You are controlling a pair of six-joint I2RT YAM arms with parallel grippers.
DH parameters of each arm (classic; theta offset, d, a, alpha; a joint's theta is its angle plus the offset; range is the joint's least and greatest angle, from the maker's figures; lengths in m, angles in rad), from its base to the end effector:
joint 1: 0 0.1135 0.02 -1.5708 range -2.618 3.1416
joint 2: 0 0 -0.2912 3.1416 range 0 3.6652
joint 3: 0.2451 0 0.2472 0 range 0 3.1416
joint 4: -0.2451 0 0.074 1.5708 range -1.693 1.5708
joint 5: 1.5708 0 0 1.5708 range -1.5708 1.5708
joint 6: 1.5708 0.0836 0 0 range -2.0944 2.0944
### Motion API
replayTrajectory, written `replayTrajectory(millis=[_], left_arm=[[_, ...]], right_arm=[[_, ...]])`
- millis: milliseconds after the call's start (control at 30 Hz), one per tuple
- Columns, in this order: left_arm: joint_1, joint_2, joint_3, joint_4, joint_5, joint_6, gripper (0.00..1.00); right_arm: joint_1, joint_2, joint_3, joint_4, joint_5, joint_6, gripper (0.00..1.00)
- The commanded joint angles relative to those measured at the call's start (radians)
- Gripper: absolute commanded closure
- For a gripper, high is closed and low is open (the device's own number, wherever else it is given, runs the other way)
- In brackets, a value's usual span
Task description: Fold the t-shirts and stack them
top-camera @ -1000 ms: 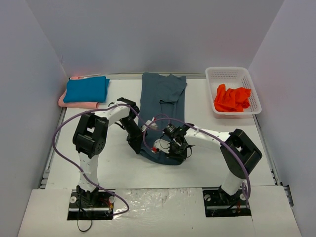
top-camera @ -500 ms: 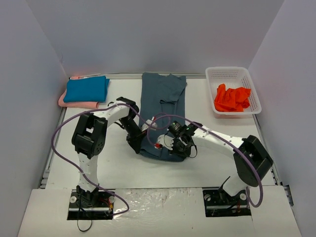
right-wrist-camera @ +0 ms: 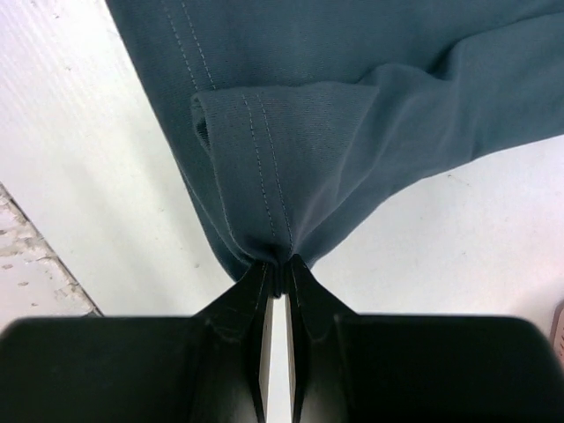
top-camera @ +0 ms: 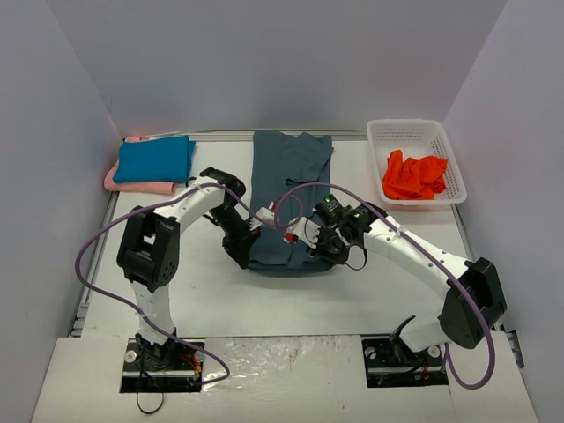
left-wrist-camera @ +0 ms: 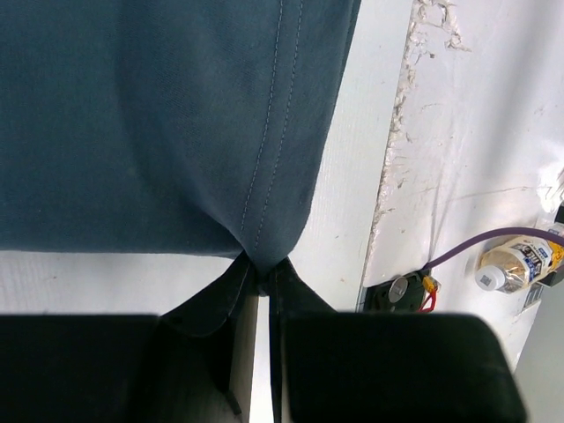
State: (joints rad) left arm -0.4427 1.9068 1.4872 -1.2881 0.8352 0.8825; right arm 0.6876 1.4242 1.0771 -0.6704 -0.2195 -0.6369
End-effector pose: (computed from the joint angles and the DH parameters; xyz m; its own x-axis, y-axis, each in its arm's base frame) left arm 0.2822 -0.2024 0.2166 -0.4172 0.7713 -0.4806 0.8159 0.0849 -0.5720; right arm 0.2243 0.2077 0.2440 -0.1076 -0.8395 -0.5326 -0.9601 0.2269 -0.1636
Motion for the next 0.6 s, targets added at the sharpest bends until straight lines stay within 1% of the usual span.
replayTrajectory(millis=[0,33,133,367,433,500,567], left_arm=[[0.006,-0.066,0.012,-0.083,-0.005,0.033,0.98],[0.006,-0.074,0.008,-0.088,0.004,0.041,0.98],[0.007,-0.077,0.004,-0.184,0.042,0.142,0.98],[-0.024,-0.130,-0.039,-0.272,0.076,0.237,0.98],[-0.031,-0.138,-0.036,-0.336,0.091,0.295,0.98],[-0.042,-0.143,-0.036,-0.370,0.102,0.320,0.98],[-0.059,-0.155,-0.048,-0.369,0.101,0.312,0.98]], right_arm=[[-0.002,-0.018,0.043,-0.101,-0.023,-0.010,1.00],[-0.003,-0.022,0.044,-0.110,-0.029,-0.012,1.00],[-0.003,-0.044,0.043,-0.135,-0.056,-0.017,1.00],[-0.008,-0.088,0.032,-0.182,-0.121,-0.032,1.00],[-0.007,-0.094,0.053,-0.216,-0.136,-0.037,1.00],[-0.008,-0.105,0.070,-0.241,-0.170,-0.050,1.00],[-0.008,-0.117,0.084,-0.262,-0.179,-0.056,1.00]])
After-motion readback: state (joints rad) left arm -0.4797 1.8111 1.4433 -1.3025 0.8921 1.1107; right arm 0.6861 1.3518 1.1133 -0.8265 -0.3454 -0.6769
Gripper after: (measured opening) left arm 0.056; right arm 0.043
